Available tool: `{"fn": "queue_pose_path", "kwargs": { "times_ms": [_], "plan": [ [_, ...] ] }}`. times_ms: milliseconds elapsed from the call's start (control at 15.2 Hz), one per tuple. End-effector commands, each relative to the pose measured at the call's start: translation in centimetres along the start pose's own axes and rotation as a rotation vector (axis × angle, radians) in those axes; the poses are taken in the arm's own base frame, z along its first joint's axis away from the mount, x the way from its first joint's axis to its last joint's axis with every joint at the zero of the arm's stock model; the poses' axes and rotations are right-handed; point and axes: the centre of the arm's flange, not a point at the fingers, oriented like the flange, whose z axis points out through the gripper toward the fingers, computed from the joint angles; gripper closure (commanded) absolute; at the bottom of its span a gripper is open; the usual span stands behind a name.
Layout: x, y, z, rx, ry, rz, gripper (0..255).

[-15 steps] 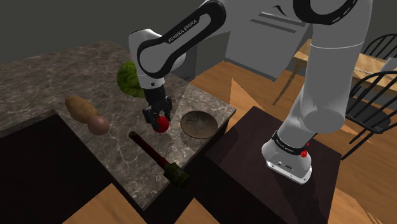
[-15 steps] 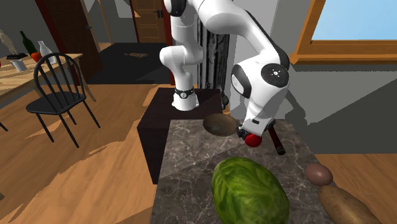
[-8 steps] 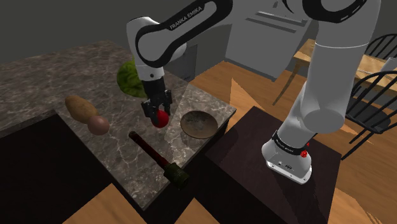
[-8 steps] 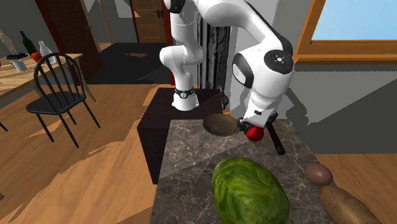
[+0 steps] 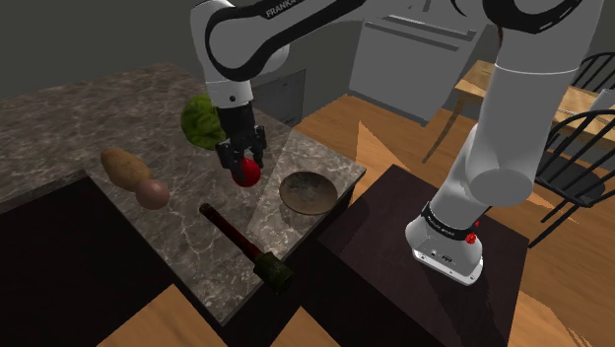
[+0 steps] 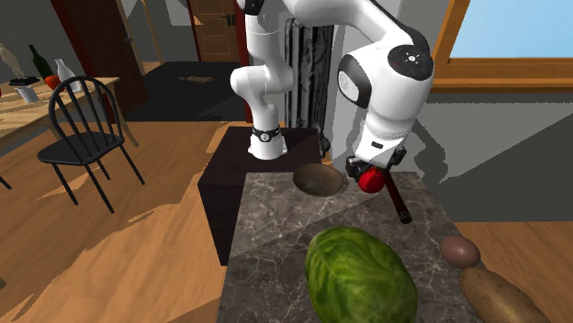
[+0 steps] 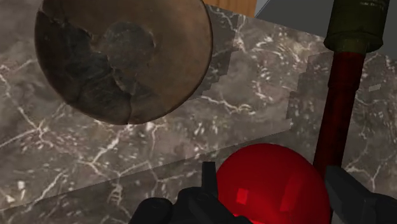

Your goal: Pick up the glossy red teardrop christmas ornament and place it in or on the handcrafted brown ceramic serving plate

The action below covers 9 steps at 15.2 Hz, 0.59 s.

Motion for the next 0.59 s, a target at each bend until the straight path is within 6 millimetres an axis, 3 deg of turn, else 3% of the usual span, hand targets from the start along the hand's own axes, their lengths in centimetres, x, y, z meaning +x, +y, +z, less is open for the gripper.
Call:
{"fn": "queue_pose_path", "kwargs": {
  "times_ms": [0,132,528],
  "plan": [
    [-0.4,-0.2,-1.1,0.0,0.0,0.0,255],
    [-0.7,-0.4,-2.1,0.0,0.0,0.0,255],
    [-6.8,4.5,-0.7,0.0,0.0,0.0,255]
  ]
}}
